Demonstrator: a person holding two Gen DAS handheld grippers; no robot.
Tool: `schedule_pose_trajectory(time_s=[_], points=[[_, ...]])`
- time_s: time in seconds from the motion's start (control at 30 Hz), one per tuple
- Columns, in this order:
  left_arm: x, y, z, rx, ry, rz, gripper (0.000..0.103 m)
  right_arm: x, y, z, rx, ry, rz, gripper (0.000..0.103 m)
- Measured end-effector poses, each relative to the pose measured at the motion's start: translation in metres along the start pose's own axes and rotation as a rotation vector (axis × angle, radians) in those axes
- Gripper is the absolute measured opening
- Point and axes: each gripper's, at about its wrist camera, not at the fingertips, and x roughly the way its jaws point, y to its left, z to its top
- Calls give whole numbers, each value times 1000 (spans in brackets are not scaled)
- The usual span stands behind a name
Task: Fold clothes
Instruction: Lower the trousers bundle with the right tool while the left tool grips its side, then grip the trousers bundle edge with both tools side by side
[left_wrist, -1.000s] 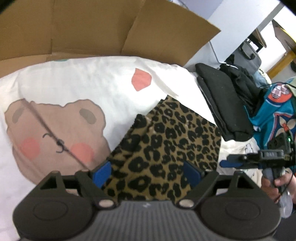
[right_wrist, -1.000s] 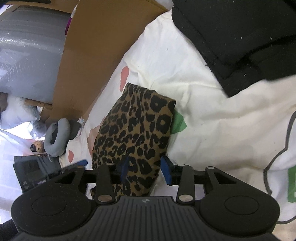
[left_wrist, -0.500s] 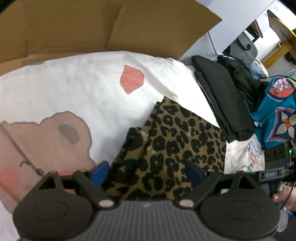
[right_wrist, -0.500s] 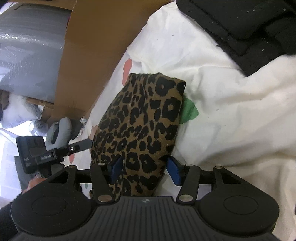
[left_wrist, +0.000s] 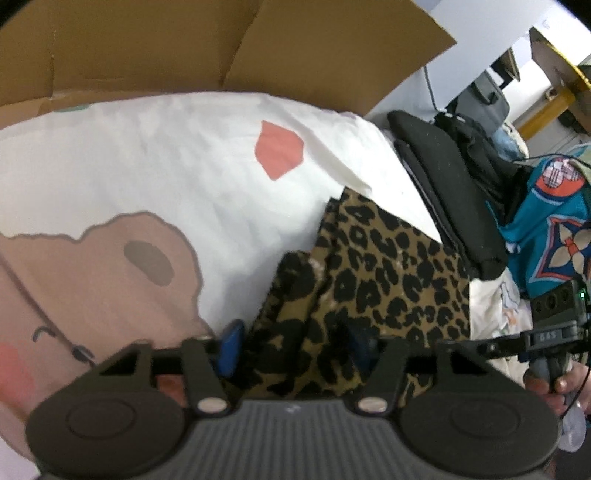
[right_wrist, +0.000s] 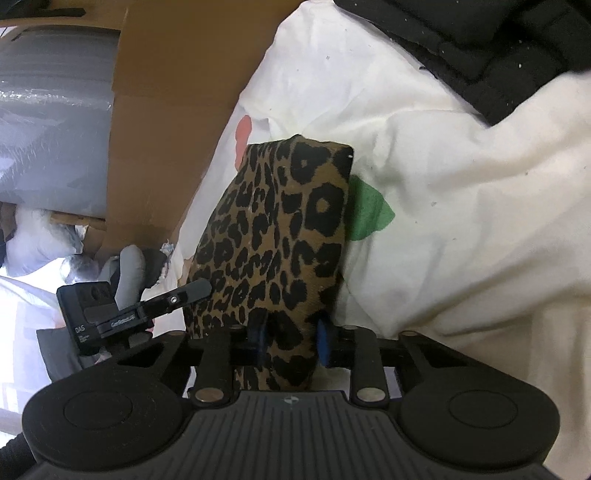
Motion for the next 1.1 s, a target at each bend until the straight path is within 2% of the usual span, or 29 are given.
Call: schedule_pose_trajectory(time_s=[0.03, 0.13, 0.2, 0.27, 0.33, 0.6, 0.77, 0.8, 0.83, 0.87, 0.97, 1.0, 1.07, 1.1], points=[[-2, 2, 1, -3, -4, -3, 45, -1, 0, 0, 0, 0, 0, 27], [-5, 4, 5, -6, 4, -14, 43, 0, 0, 0, 1, 2, -8, 28], [-5, 4, 9, -14, 20, -15, 50, 2, 0, 1, 4, 4, -20, 30], [-5, 5, 12, -30, 12, -15, 69, 4, -2, 1, 1, 5, -26, 31], [-6, 7, 16, -45, 3, -18, 77, 5, -3, 2, 3, 3, -21, 32], [15, 15, 20, -74, 60, -87, 78, 13, -7, 2, 45, -11, 9, 34], [22, 12, 23, -60, 64, -105, 81, 20, -9, -2, 70, -9, 30, 34], [24, 11, 25, -60, 62, -105, 79, 21, -8, -2, 61, -3, 31, 34], [26, 7, 25, -52, 68, -101, 65, 23, -6, -2, 49, 2, 32, 34], [29, 2, 26, -36, 73, -91, 58, 23, -5, -2, 42, 4, 34, 34], [29, -13, 27, 62, 70, -47, 51, 21, 0, -1, 39, 1, 42, 28], [26, -12, 28, 60, 67, -59, 48, 20, 1, -1, 53, 1, 45, 28], [20, -9, 30, 55, 61, -83, 36, 17, 2, -2, 79, 0, 52, 28], [17, -7, 31, 53, 57, -95, 35, 16, 4, -2, 84, -1, 53, 28]])
